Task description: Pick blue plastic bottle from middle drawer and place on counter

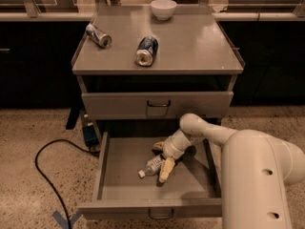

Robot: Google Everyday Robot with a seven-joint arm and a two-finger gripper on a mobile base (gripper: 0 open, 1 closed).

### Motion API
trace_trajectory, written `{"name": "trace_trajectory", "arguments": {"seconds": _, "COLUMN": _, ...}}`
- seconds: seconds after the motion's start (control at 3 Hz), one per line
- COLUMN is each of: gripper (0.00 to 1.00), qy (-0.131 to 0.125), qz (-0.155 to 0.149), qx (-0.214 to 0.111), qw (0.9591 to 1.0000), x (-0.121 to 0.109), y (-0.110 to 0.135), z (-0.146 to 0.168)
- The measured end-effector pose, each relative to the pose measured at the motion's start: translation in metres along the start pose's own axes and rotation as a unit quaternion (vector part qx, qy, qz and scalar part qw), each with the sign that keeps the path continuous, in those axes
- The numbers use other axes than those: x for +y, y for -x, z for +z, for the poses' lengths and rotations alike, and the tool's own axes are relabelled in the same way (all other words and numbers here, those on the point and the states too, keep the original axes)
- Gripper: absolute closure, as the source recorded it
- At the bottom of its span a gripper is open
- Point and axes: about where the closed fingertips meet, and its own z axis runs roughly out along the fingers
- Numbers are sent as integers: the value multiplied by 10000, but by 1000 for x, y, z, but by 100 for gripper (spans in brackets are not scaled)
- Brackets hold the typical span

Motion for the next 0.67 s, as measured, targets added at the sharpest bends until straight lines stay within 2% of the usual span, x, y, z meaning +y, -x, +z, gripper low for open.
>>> {"name": "trace_trajectory", "arguments": {"seconds": 0.33, "gripper": 0, "qy": -71, "qz": -6, "qx": -66, "qw": 10000, "x": 1, "y": -1, "z": 5}}
{"name": "trace_trajectory", "arguments": {"seconds": 0.67, "gripper": 0, "qy": -200, "qz": 163, "qx": -128, "qw": 9996, "x": 0, "y": -6, "z": 13}}
